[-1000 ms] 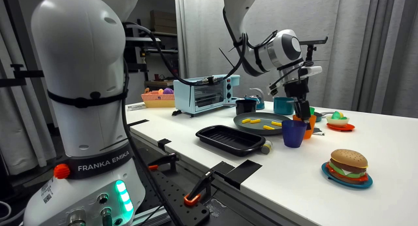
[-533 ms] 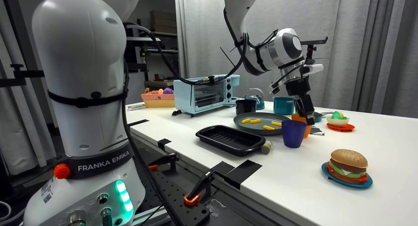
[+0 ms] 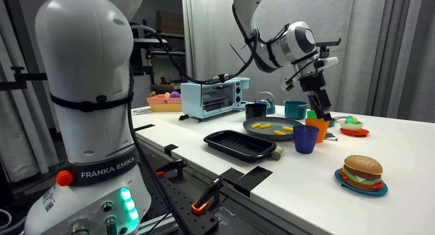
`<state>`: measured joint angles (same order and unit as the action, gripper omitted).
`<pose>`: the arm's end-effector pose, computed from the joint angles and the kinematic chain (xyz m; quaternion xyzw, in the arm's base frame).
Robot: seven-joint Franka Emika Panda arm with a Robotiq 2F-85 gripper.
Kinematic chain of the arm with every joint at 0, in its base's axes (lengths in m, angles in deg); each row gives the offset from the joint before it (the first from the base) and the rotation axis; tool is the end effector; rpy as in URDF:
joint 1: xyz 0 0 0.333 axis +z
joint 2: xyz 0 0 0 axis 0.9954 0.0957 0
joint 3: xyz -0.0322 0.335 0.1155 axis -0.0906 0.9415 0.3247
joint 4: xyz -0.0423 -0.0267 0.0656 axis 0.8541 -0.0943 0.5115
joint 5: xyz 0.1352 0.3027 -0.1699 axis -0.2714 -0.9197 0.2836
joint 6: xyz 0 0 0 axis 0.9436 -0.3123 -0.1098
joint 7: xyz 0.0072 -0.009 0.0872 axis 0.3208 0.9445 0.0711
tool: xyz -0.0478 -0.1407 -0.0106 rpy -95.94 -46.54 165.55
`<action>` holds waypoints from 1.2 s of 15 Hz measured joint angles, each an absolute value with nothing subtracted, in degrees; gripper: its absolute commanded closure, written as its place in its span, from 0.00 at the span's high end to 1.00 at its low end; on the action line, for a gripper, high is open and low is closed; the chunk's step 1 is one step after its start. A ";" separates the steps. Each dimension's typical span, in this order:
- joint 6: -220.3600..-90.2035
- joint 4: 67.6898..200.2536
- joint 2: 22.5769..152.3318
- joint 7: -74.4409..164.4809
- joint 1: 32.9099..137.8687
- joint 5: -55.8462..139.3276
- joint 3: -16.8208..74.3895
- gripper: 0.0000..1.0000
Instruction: Move the objects from the orange cup to the gray plate
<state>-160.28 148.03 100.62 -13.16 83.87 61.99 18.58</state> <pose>0.6367 -0.1675 0.2659 0.8567 -0.4769 0.1065 0.1653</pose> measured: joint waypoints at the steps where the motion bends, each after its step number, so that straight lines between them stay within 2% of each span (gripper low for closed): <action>1: -160.28 147.93 100.18 -13.16 84.30 62.22 18.37 1.00; 10: -160.22 148.48 94.75 -12.01 88.25 67.89 18.13 1.00; 18: -161.53 153.97 86.84 0.12 88.79 68.30 21.97 1.00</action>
